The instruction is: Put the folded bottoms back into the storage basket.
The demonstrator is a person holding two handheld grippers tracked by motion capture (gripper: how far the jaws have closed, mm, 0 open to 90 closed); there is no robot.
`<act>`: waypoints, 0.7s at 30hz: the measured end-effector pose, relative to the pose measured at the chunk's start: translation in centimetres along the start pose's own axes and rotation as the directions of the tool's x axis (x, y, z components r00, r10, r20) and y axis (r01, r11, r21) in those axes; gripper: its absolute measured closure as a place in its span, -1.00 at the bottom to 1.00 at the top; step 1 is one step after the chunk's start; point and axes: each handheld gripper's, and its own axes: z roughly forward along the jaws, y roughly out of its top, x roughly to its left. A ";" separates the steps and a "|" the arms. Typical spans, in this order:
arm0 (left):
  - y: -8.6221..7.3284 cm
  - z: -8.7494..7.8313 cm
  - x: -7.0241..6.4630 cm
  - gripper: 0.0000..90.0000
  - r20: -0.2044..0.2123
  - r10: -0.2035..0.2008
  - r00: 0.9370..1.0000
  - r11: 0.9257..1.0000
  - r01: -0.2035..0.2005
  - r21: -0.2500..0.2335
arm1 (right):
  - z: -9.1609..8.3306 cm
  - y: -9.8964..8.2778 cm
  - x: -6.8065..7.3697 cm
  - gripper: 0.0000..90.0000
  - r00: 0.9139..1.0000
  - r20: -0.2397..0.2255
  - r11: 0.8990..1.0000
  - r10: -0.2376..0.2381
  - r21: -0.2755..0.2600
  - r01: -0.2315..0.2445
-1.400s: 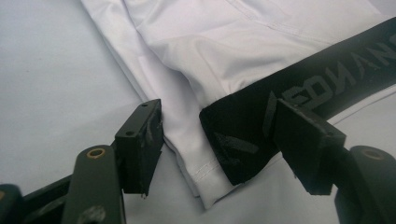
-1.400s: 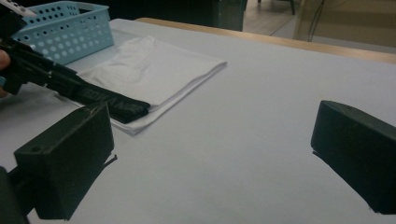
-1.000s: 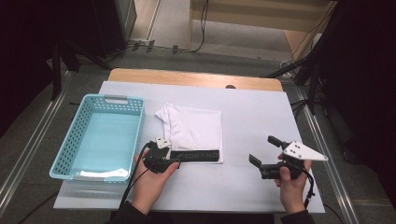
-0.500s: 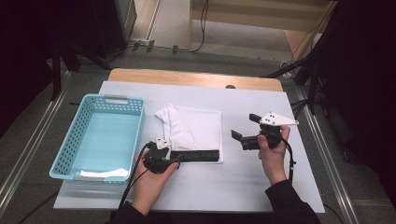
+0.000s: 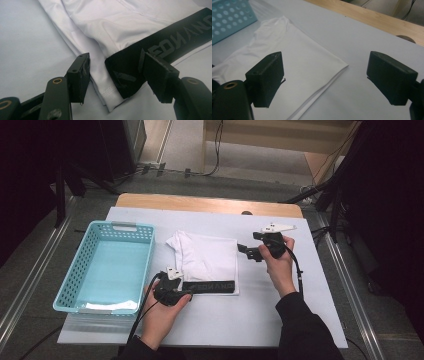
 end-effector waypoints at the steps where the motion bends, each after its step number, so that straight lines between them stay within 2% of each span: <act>1: 0.0 0.0 0.0 -0.11 0.003 -0.002 1.000 1.000 0.002 -0.001 | 0.0 0.0 0.0 -0.71 1.000 0.000 1.000 0.000 0.000 0.000; 6: 0.0 0.0 0.2 -0.08 0.010 -0.003 1.000 1.000 0.003 -0.002 | 2.6 0.9 -0.9 -0.61 1.000 0.016 0.997 -0.012 0.080 0.010; 8: 0.0 -0.1 0.3 -0.07 0.017 -0.006 1.000 1.000 0.005 0.002 | 3.0 1.1 -1.1 -0.58 1.000 0.011 0.996 -0.006 0.086 0.005; 9: 0.0 -0.1 0.3 -0.05 0.021 -0.010 1.000 1.000 0.010 -0.003 | 3.6 1.4 -1.4 -0.46 1.000 0.006 0.995 0.013 0.094 -0.013; 13: 0.0 -0.1 0.4 -0.04 0.023 -0.012 1.000 1.000 0.012 -0.005 | 4.6 1.7 -1.8 -0.34 1.000 0.005 0.992 0.002 0.125 -0.003; 15: 0.0 -0.1 0.4 -0.04 0.021 -0.011 1.000 1.000 0.011 -0.006 | 5.4 1.7 -1.9 -0.30 1.000 -0.004 0.988 0.000 0.152 0.001; 16: 0.0 -0.1 0.4 -0.04 0.022 -0.011 1.000 1.000 0.011 -0.007 | 6.2 1.6 -1.9 -0.24 1.000 0.011 0.984 -0.008 0.179 0.006; 17: 0.0 -0.1 0.4 -0.04 0.022 -0.011 1.000 1.000 0.011 -0.007 | 6.2 1.6 -1.9 -0.24 1.000 0.011 0.984 -0.008 0.179 0.006; 18: -0.1 -0.1 0.4 -0.04 0.022 -0.010 1.000 1.000 0.011 -0.007 | 6.9 1.4 -2.0 -0.18 1.000 0.010 0.978 -0.002 0.208 0.000; 21: -0.1 -0.1 0.4 -0.04 0.022 -0.009 1.000 1.000 0.009 -0.006 | 7.6 1.1 -2.2 -0.15 1.000 0.009 0.974 0.003 0.224 -0.005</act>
